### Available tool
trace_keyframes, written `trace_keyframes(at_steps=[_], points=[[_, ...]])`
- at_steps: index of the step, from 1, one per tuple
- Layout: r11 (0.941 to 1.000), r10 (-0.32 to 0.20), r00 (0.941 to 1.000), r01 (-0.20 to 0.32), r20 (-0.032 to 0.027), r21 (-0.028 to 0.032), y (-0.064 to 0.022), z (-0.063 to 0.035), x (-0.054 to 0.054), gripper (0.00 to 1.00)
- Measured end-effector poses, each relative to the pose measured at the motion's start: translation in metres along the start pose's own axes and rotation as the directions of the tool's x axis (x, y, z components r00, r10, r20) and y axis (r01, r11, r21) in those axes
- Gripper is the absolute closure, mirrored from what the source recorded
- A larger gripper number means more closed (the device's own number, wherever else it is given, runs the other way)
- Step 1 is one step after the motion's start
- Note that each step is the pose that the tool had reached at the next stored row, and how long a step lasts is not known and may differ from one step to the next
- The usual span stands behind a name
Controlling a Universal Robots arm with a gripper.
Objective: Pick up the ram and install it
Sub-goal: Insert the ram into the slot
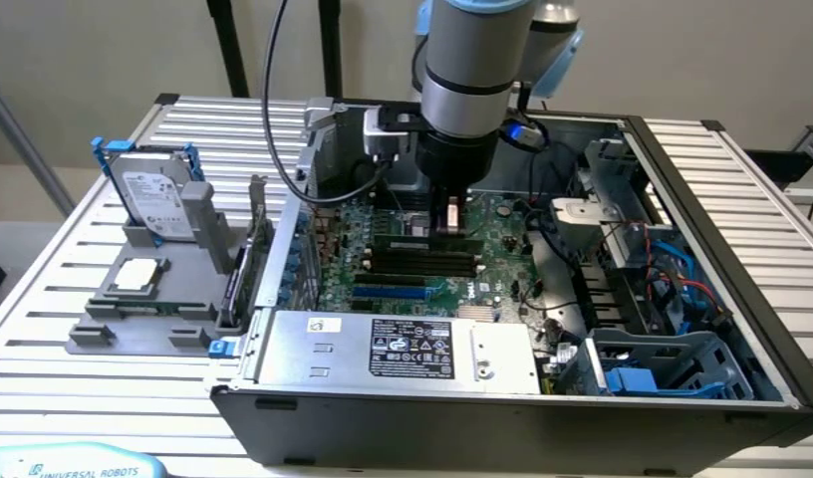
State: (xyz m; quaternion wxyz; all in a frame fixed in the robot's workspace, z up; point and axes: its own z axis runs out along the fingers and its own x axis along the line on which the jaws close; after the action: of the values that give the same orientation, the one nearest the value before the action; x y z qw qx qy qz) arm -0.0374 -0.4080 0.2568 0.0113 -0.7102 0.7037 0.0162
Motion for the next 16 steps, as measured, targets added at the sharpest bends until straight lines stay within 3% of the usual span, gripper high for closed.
trace_keyframes(at_steps=[3, 9, 16], points=[[1.0000, 0.002, 1.0000, -0.002, -0.0062, 0.0000, 0.0000, 0.0046, 0.000, 0.86], [1.0000, 0.003, 0.9999, -0.003, -0.0124, 0.0001, -0.0001, 0.0155, -0.001, 0.86], [1.0000, 0.003, 0.9996, -0.003, -0.0273, -0.0004, -0.0004, 0.0239, -0.008, 0.86]])
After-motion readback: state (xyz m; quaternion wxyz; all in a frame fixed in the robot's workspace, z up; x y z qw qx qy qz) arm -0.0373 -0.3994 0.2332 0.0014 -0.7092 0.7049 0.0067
